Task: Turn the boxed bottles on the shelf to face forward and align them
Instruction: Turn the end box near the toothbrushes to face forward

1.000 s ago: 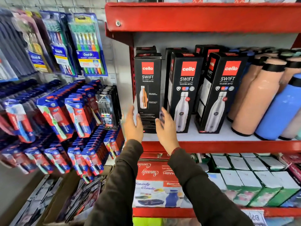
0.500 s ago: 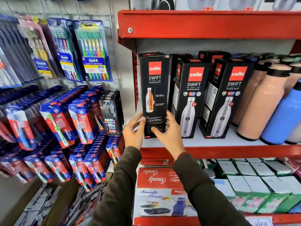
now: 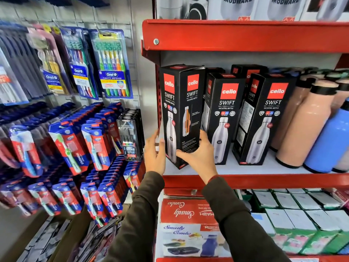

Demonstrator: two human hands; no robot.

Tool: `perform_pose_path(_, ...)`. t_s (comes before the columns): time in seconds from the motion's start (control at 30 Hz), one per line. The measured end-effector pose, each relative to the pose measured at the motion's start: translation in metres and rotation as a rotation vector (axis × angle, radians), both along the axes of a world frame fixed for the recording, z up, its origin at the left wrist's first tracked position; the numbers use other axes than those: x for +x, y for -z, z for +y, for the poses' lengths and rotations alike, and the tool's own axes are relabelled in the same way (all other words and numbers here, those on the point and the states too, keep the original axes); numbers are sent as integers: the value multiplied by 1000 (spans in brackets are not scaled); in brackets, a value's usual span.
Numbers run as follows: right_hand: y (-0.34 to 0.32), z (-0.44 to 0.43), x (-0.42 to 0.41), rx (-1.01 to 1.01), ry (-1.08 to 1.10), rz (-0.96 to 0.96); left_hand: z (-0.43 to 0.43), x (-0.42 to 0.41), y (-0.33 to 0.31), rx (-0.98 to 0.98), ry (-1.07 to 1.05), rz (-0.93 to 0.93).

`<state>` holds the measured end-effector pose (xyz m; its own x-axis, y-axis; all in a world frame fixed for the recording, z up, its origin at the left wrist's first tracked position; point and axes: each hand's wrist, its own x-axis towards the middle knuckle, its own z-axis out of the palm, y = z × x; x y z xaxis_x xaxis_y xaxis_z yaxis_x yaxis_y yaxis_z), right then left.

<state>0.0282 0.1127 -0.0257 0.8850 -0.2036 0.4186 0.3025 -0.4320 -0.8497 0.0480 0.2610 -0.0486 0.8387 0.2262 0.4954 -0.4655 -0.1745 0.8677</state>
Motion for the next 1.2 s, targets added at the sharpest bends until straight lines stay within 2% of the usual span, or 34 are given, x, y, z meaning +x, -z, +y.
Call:
perform_pose_path(0.2, -2, 5, -1, -16, -69, -20, 5, 12, -1, 18, 132, 161)
perform_pose_path(0.53, 7, 1, 1, -80, -180, 33, 8, 9, 6, 66, 92, 46)
perform_pose_path(0.9, 9, -3, 12, -141, -126, 66, -4, 10, 14, 166, 12, 79)
perform_pose_path(1.2, 19, -6, 19, -153, -102, 98, -8, 10, 14, 155, 30, 115)
